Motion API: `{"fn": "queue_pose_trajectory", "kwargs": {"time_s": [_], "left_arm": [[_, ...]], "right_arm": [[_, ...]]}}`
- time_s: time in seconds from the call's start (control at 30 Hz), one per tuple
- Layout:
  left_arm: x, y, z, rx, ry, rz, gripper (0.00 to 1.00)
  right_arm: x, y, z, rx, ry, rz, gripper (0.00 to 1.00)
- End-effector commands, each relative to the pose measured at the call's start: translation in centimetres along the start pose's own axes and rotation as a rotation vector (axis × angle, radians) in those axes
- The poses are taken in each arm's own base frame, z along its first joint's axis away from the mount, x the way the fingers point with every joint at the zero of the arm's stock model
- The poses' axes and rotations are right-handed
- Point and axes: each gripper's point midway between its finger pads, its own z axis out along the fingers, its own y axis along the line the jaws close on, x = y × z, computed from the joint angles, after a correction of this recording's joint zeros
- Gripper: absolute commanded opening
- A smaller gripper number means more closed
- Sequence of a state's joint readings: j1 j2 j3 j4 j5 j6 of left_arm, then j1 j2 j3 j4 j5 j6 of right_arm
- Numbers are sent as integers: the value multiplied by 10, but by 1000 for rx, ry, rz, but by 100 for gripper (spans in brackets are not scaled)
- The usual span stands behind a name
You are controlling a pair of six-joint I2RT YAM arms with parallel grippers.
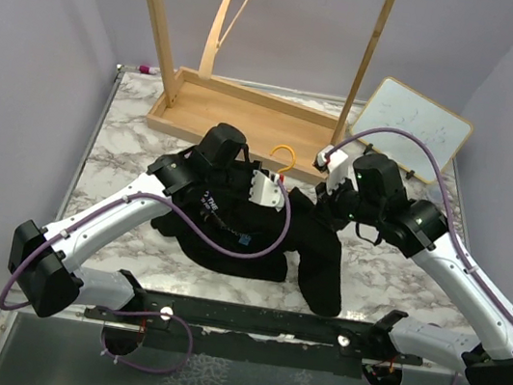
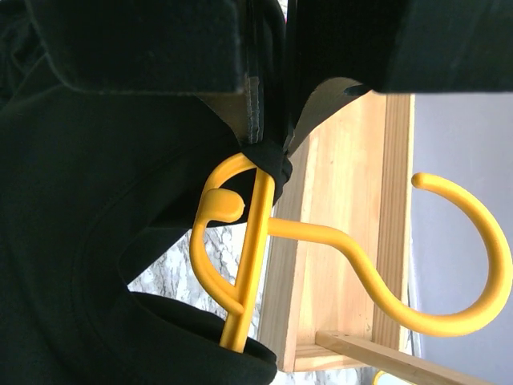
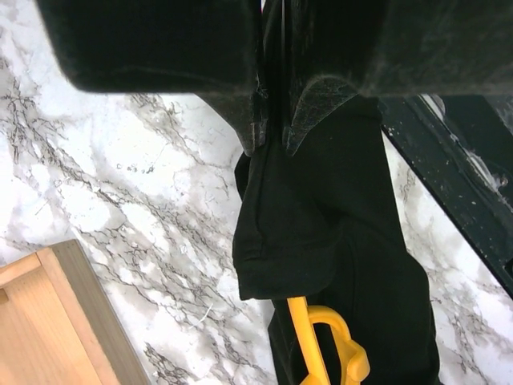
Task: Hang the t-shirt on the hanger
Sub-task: Place the hanger at the clothesline.
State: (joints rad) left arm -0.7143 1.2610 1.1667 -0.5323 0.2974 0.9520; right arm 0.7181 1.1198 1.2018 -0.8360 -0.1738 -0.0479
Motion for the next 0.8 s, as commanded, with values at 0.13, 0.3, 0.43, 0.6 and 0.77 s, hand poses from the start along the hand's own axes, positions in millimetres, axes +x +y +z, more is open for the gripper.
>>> {"fn": "queue_pose_trajectory", "kwargs": {"time_s": [0.13,0.3,0.43,0.6,0.77], "left_arm": [[-41,36,-12,-142,-160,27,0],[-43,37,-19,-205,-188,183,0],[-44,32,-25,-239,-210,287,0],[-45,25,-28,-251,-234,396,0],[-45,27,-28,-267,-236,390,0]], "right_arm": [[-3,18,5,-102,-47,18,11],[1,22,6,-118,-32,42,29],[6,25,11,-139,-9,61,38],[8,33,18,-199,-1,83,35],[1,39,20,-239,-24,85,1]]}}
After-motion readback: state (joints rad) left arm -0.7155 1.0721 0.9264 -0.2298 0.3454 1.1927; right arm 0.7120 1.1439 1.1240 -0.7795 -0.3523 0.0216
